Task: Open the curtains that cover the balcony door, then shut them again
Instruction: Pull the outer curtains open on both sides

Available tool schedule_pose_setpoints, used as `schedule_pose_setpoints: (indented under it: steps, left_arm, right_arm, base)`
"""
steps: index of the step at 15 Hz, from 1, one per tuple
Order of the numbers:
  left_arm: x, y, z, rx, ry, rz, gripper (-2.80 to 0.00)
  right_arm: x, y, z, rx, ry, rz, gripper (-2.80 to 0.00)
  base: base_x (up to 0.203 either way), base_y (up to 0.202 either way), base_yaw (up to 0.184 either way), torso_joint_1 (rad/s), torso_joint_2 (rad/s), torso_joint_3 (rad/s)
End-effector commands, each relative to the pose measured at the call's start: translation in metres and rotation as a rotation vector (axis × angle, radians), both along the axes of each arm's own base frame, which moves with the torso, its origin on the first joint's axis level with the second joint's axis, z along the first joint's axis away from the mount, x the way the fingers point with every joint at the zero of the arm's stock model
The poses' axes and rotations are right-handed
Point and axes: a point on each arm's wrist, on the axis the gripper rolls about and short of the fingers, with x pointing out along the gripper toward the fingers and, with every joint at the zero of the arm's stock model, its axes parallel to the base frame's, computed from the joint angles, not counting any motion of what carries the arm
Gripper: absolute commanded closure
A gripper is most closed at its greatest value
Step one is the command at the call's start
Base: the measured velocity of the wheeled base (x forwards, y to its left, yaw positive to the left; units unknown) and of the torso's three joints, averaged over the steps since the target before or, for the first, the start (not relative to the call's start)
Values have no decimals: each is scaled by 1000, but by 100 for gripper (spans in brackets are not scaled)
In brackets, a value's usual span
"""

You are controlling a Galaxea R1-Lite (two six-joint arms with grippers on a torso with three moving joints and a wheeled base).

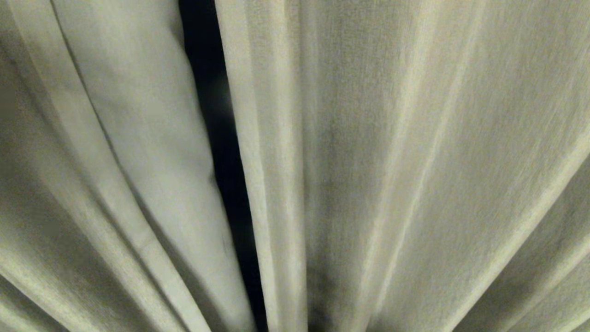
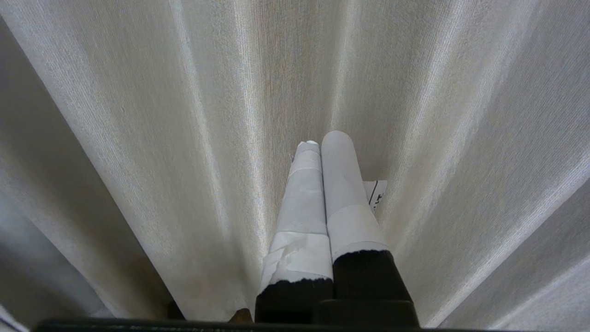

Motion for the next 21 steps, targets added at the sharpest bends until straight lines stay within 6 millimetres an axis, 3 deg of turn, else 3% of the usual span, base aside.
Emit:
schedule_pose_setpoints:
  steps: [1,5,9,17,21]
  left_arm:
    - [-7,3,2,-6,-12,-1,0]
    - [-19,9,1,-9,-17,-8,0]
    - [-9,5,-1,-4,3,45,0]
    - [69,-24,-7,-5,16,117,0]
    - [98,-31,-10,-14,-5,144,0]
  right_arm:
    - [0,0,0,0,1,1,0]
    - [0,0,0,0,2,1,0]
    - [0,0,0,0,2,1,0]
    - [0,0,0,0,2,1,0]
    - [0,0,0,0,1,1,0]
  base:
    - [0,0,0,0,0,0]
    - [0,0,0,0,0,0]
    - [0,0,0,0,0,0]
    - [0,0,0,0,0,0]
    - [0,0,0,0,0,0]
